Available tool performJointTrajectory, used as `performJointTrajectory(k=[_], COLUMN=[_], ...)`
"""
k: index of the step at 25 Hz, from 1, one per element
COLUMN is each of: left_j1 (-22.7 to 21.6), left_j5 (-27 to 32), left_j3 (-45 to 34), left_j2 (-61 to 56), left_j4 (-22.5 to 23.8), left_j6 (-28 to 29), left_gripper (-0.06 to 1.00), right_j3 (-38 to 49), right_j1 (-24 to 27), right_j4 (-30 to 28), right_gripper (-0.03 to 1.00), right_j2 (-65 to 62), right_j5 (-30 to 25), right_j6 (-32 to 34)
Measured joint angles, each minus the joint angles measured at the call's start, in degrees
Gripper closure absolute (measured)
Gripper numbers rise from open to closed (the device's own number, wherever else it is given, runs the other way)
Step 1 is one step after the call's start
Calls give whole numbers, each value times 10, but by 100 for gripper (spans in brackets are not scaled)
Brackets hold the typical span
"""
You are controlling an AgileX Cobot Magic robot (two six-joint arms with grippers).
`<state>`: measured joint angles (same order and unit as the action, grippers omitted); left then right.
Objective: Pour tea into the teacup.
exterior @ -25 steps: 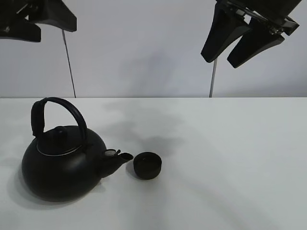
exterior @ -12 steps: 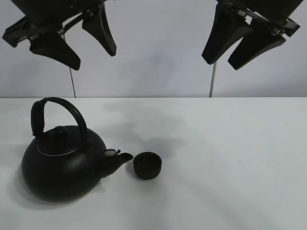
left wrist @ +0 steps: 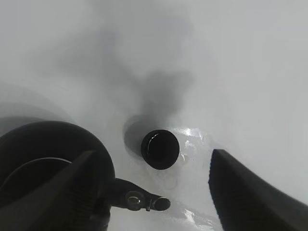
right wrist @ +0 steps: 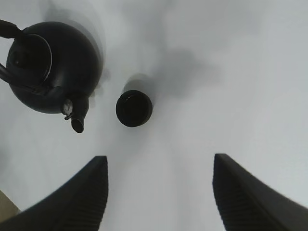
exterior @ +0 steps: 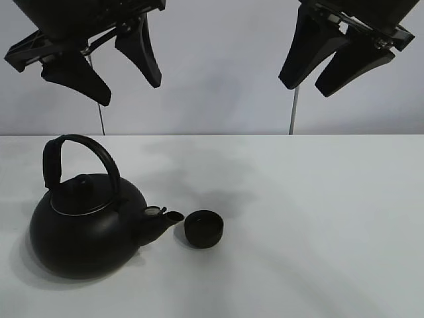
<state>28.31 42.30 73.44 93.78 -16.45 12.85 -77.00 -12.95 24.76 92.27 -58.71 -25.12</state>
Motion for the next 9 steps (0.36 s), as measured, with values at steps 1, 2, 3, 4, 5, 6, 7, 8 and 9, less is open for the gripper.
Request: performJointTrajectory(k=[1,2,3,4,5,6,7,8,9], left_j1=[0,0,0,0,0,0,0,0,0], left_j5=[0,0,1,1,1,1,1,1,1], left_j3=[0,0,0,0,0,0,0,0,0], left_j2=[0,0,0,0,0,0,0,0,0], left_j4=[0,0,0,0,0,0,0,0,0], left_j6=[0,0,0,0,0,0,0,0,0], left_gripper=[47,47,47,47,47,47,47,47,47], right_j3=[0,0,0,0,0,0,0,0,0], right_j1=[0,0,0,0,0,0,0,0,0], right_j4=[0,0,0,0,0,0,0,0,0], right_gripper=[54,54,54,54,54,54,54,54,54], right_j2=[0,0,0,0,0,0,0,0,0], right_j5=[0,0,0,0,0,0,0,0,0], right_j6=[0,0,0,0,0,0,0,0,0])
